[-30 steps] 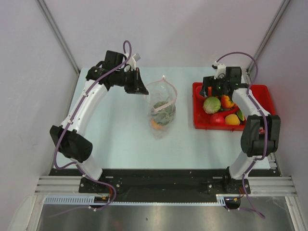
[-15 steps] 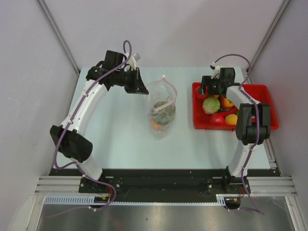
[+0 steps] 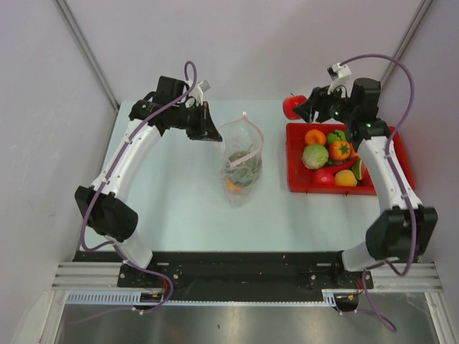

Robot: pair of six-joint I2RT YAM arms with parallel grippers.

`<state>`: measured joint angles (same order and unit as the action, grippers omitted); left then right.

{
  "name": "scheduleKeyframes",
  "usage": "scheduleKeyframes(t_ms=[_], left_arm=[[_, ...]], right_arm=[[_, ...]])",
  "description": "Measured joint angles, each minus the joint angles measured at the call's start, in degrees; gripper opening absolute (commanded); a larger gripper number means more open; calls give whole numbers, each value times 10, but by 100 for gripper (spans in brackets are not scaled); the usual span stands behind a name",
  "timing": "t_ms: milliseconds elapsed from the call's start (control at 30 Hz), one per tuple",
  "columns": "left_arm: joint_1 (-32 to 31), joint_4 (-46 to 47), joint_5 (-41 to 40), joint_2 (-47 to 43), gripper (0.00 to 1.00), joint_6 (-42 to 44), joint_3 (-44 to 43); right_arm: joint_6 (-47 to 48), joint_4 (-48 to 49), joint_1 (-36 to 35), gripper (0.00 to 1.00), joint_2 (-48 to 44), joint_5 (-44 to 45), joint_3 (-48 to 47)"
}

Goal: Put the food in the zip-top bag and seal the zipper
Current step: Pick up the fake fruit from the bin, then place the fake fruit in the zipper food storage bag.

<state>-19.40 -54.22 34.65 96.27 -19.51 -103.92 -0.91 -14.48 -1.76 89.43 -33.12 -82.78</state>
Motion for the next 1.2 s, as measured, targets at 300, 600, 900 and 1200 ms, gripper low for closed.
scheduleKeyframes(t_ms=[300,600,900,1200], left_arm=[[0,10,2,0,0,0,0],[0,11,5,0,0,0,1],[3,14,5,-1,0,0,4],[3,14,6,-1,0,-1,4]], right_arm=[[7,35,-230,0,-160,-57,-23],[66,-37,-313,5,-71,23,-22],[74,-60,-328,86,-29,162,-29],[79,-77,-329,94,-38,183,-68]])
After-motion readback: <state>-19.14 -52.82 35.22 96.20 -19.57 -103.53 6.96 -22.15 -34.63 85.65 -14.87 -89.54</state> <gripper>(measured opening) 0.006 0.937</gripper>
